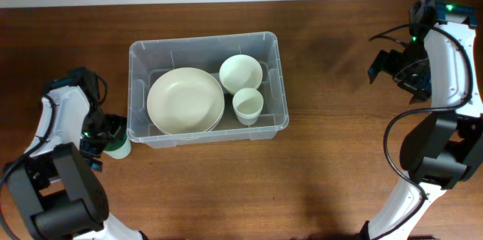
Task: Pack container
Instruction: 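Grasp and lift the mint-green cup with the left gripper, then lower the mint-green cup into the stacked cups and release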
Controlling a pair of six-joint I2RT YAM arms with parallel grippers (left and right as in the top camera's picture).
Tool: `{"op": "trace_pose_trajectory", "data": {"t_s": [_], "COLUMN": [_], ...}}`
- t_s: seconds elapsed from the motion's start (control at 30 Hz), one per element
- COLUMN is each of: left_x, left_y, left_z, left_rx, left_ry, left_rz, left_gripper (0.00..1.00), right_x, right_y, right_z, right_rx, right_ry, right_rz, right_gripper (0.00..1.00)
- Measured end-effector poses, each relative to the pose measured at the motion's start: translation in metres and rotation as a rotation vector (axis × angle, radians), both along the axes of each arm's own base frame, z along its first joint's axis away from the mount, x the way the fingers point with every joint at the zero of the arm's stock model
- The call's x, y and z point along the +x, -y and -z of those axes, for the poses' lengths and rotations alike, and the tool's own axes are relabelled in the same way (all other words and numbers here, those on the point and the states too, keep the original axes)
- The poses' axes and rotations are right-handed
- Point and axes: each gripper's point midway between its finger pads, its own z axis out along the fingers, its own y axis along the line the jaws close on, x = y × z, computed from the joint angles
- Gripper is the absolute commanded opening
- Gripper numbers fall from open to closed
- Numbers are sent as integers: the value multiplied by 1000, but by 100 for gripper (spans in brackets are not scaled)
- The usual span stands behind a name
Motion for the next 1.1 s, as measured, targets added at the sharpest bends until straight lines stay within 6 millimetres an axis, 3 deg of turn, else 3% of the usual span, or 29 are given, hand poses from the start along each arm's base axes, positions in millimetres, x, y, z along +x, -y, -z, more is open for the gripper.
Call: {"op": "trace_pose_trajectory", "data": {"t_s": [0.03,0.1,0.2,0.27,0.33,0.37,0.4,0.43,0.5,0.6,0.67,0.73,0.77,0.83,0.9,1.0,1.1], "left_x": [0,0,6,20,17,15,21,22,31,76,102,123,135,151,157,151,134], "left_y": [0,2,1,-3,-9,-14,-36,-43,-56,-80,-77,-56,-35,19,78,173,256], "left_z": [3,9,11,0,0,1,-10,-18,-44,-107,-154,-194,-216,-249,-268,-273,-258], "left_rx": [0,-4,-7,8,11,8,30,35,45,113,139,135,120,82,26,-77,-183], "left_ry": [5,11,39,109,107,100,125,129,155,345,484,604,677,795,870,910,884], "left_rz": [-5,-7,-11,-15,-31,-38,-56,-64,-56,24,147,305,417,656,888,1248,1559], "left_gripper": [33,1,1,1,1,1,1,1,1,1,1,1,1,1,1,1,1], "right_x": [0,0,0,0,0,0,0,0,0,0,0,0,0,0,0,0,0], "right_y": [0,0,0,0,0,0,0,0,0,0,0,0,0,0,0,0,0], "right_z": [0,0,0,0,0,0,0,0,0,0,0,0,0,0,0,0,0], "right_rx": [0,0,0,0,0,0,0,0,0,0,0,0,0,0,0,0,0], "right_ry": [0,0,0,0,0,0,0,-1,0,0,0,0,0,0,0,0,0], "right_rz": [1,0,0,0,1,0,0,0,0,0,0,0,0,0,0,0,0], "right_gripper": [99,99,99,99,99,99,99,99,99,99,99,99,99,99,99,99,99]}}
